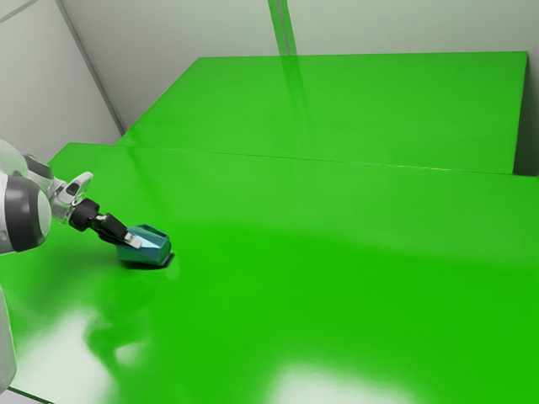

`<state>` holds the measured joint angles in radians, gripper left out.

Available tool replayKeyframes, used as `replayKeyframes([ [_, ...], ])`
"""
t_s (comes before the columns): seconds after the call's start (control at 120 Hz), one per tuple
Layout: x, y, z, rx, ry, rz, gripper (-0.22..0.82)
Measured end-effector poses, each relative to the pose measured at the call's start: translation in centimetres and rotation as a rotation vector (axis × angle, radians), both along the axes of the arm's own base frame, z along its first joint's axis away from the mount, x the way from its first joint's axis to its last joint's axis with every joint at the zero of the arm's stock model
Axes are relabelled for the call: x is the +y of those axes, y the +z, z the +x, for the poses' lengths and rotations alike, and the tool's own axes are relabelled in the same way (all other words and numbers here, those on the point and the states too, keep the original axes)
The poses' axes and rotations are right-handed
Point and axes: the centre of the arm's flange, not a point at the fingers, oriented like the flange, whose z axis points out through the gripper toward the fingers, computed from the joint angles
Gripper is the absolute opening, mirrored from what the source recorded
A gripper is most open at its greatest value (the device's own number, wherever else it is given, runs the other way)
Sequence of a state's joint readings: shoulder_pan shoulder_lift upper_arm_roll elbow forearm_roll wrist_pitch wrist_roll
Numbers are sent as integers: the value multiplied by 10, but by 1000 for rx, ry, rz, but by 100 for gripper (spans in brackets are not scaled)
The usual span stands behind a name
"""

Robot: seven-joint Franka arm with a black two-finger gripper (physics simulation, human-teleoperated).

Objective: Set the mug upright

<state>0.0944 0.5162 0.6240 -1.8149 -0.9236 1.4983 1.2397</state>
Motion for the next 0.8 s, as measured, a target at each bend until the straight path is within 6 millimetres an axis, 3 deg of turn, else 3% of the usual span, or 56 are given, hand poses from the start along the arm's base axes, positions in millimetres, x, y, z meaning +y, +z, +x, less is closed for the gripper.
replayKeyframes([
  [0.2,-5,11,6,-24,-11,13,-15],
  [0.433,-34,58,26,-108,-68,42,-17],
  [0.633,-89,103,51,-165,-190,112,-18],
  [0.8,-161,158,63,-216,-365,266,-18],
])
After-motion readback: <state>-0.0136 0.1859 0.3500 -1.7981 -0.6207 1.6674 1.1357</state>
